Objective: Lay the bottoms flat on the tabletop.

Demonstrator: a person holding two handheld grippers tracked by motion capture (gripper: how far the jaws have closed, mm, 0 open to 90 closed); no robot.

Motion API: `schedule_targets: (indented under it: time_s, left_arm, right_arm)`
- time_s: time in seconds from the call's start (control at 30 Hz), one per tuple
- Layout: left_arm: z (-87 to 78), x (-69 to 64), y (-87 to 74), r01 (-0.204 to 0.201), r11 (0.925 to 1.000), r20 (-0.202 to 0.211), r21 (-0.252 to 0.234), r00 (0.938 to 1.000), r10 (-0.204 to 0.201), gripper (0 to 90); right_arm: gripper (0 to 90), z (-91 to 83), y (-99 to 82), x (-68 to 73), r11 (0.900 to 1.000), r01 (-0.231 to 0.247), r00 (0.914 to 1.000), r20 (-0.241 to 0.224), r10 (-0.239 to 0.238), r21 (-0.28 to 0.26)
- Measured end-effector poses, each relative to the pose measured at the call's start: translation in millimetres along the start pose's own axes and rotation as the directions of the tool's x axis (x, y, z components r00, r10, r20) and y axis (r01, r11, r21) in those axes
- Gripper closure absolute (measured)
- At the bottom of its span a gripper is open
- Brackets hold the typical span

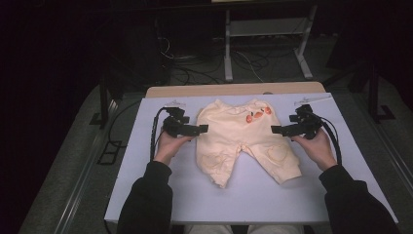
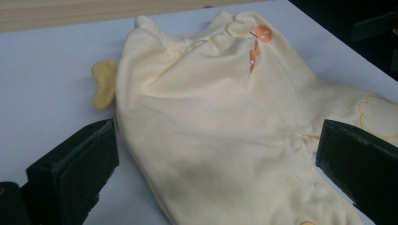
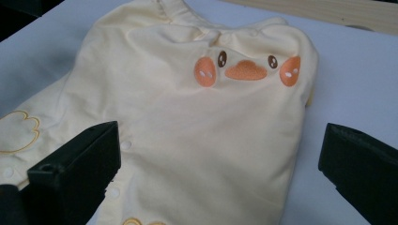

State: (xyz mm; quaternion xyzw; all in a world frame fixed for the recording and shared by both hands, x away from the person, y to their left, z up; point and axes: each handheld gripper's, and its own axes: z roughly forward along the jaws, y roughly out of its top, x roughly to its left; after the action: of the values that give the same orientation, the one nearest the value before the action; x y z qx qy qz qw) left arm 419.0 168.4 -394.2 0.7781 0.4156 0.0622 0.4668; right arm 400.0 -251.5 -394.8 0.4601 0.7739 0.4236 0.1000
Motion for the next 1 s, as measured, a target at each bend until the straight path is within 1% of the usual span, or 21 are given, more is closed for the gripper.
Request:
schedule_targets:
  time_s: [0.13,0.2,0.23,0.3,0.4,0.5,0.57,0.63,0.67,0.73,0.8,0.9,0.93,1.0]
  left_arm:
    - [-2.5,-1.4,-4.8,-0.004,1.0000,0.009,-0.009,1.0000,0.004,0.0]
    - [-3.7,-3.0,-6.6,-0.016,0.9998,0.011,-0.013,0.9998,0.017,0.0]
    - [-4.8,-4.3,-8.0,-0.027,0.9995,0.014,-0.019,0.9995,0.028,0.0]
    - [-6.4,-6.0,-10.3,-0.030,0.9990,0.016,-0.032,0.9994,0.031,0.0]
    - [-9.7,-9.3,-12.9,-0.038,0.9981,0.022,-0.049,0.9990,0.039,0.0]
    - [-13.3,-12.5,-16.1,-0.032,0.9964,0.040,-0.079,0.9986,0.035,0.0]
    - [-15.3,-14.1,-19.1,-0.024,0.9951,0.054,-0.095,0.9981,0.030,0.0]
    - [-16.8,-15.0,-22.0,0.001,0.9936,0.079,-0.113,0.9968,0.008,0.0]
    - [-17.4,-15.7,-23.2,0.020,0.9921,0.091,-0.124,0.9958,-0.009,0.0]
    - [-18.4,-17.7,-25.4,0.044,0.9891,0.116,-0.140,0.9928,-0.028,0.0]
    - [-19.8,-21.2,-27.6,0.044,0.9893,0.126,-0.139,0.9917,-0.027,0.0]
    - [-21.0,-27.9,-32.9,0.024,0.9906,0.126,-0.135,0.9921,-0.007,0.0]
    - [-20.9,-30.2,-35.0,0.028,0.9904,0.129,-0.136,0.9916,-0.011,0.0]
    - [-19.9,-34.5,-38.2,0.027,0.9907,0.149,-0.134,0.9888,-0.007,0.0]
  right_arm:
    - [0.0,-2.6,-7.9,0.5,1.0000,-0.007,0.9999,-0.011,0.007,0.001]
    - [0.0,-4.9,-11.8,1.8,0.9999,-0.010,0.9998,-0.016,0.010,-0.004]
    - [0.0,-5.8,-13.2,2.3,1.0000,-0.008,0.9998,-0.020,0.008,-0.003]
    - [0.0,-8.8,-17.1,4.5,1.0000,-0.007,0.9997,-0.025,0.007,-0.003]
    - [0.0,-13.5,-21.6,7.4,0.9998,-0.007,0.9993,-0.036,0.007,-0.017]
    - [0.0,-18.3,-23.1,10.1,0.9998,0.001,0.9991,-0.042,-0.002,-0.021]
    - [0.0,-23.1,-23.2,13.1,0.9994,0.005,0.9991,-0.042,-0.006,-0.034]
    - [0.0,-27.4,-24.1,16.3,0.9988,0.009,0.9987,-0.050,-0.011,-0.049]
    - [0.0,-29.2,-24.9,18.4,0.9986,0.012,0.9987,-0.050,-0.015,-0.051]
    - [0.0,-32.0,-26.9,22.6,0.9984,0.025,0.9987,-0.044,-0.027,-0.050]
    - [0.0,-34.0,-29.5,26.0,0.9982,0.037,0.9982,-0.046,-0.039,-0.047]
    - [0.0,-37.9,-34.3,30.9,0.9980,0.047,0.9973,-0.054,-0.049,-0.042]
    - [0.0,-39.2,-35.9,32.7,0.9980,0.050,0.9971,-0.056,-0.052,-0.039]
    - [0.0,-41.0,-39.1,34.9,0.9976,0.060,0.9965,-0.057,-0.062,-0.033]
